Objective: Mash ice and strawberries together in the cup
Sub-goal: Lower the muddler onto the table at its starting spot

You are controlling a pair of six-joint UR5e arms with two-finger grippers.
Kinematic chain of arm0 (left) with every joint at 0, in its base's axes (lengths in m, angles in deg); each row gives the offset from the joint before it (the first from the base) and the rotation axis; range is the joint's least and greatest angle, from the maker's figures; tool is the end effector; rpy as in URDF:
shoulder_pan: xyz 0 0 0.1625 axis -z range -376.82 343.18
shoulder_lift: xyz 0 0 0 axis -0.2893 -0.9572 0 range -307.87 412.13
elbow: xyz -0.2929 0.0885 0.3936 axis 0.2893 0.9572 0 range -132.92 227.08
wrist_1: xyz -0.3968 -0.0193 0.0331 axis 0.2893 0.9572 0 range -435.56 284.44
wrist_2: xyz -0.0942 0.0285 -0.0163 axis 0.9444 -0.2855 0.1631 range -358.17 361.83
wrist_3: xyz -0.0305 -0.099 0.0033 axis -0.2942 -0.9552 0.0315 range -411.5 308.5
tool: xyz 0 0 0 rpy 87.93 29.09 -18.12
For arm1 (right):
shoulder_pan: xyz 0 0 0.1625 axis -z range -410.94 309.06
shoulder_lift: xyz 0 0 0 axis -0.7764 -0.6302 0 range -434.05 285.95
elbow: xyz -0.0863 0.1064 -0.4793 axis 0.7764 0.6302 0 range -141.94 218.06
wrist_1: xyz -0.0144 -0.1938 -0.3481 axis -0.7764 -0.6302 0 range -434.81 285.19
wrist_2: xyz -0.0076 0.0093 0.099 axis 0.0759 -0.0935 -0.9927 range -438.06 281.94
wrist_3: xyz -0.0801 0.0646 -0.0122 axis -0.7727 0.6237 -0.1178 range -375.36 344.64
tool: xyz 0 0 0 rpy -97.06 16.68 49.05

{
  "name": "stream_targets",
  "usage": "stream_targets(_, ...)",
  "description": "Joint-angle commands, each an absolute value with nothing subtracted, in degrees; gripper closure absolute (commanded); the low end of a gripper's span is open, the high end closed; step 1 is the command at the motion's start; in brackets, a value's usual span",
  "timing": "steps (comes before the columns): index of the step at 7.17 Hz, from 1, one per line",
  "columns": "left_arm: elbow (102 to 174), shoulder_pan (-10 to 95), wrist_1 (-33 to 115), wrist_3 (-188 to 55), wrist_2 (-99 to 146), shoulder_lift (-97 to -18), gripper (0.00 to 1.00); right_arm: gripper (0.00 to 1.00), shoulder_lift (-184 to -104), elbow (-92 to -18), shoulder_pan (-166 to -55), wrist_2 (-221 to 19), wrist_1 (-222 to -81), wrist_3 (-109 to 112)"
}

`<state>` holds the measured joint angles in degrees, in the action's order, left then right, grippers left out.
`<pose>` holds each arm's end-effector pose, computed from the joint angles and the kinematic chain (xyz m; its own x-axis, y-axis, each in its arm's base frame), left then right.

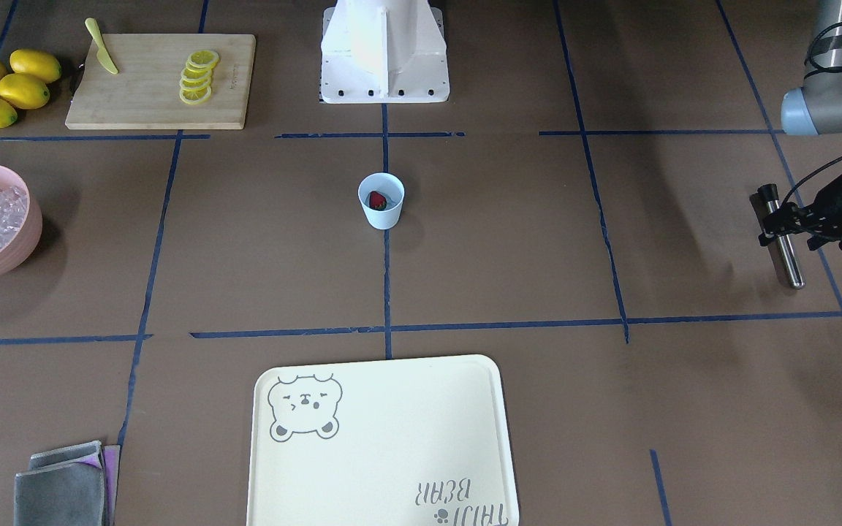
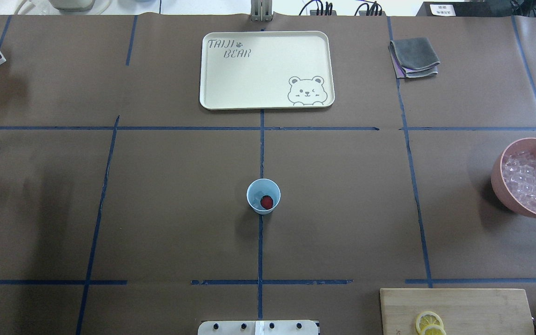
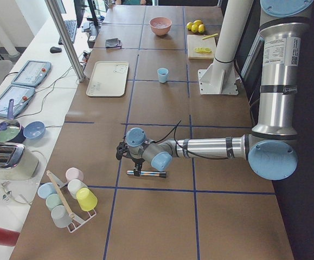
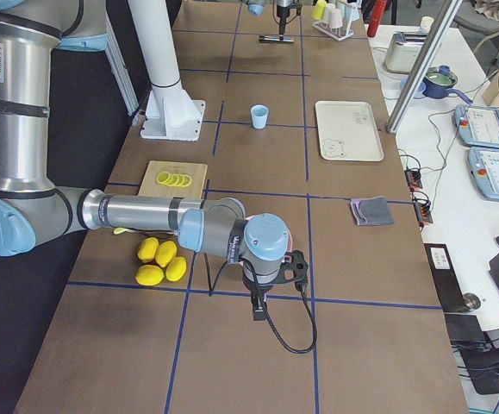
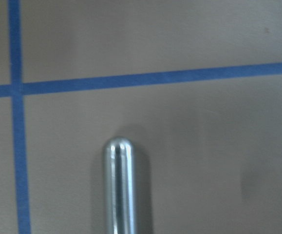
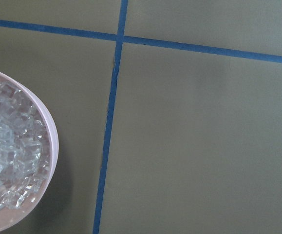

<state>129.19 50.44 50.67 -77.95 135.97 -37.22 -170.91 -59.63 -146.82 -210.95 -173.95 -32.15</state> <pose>0.1326 -0.4745 0.7363 0.6330 0.1520 -0.7591 -0.0676 0.9876 0.1414 0.1038 -0.3953 0.7415 0.7174 -0.1186 0.6864 0.1103 0.9923 0.0562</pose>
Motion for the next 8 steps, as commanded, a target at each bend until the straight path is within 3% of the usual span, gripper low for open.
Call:
stream_targets(1, 131.1, 58.2, 40.1, -61.7, 137.9, -37.3, 0.0, 0.0, -170.9, -59.7, -146.8, -211.0, -173.9, -32.1)
stream_targets(4, 138.2, 71.8, 10.6, -42.2, 137.4, -40.2, 0.0, 0.0, -171.2, -60.0, -146.8, -211.0, -173.9, -32.1)
stream_targets(8, 140.0, 73.7, 7.1, -42.8, 137.5, -40.1, 0.0, 0.0, -171.5, -60.0, -146.8, -211.0, -173.9, -32.1)
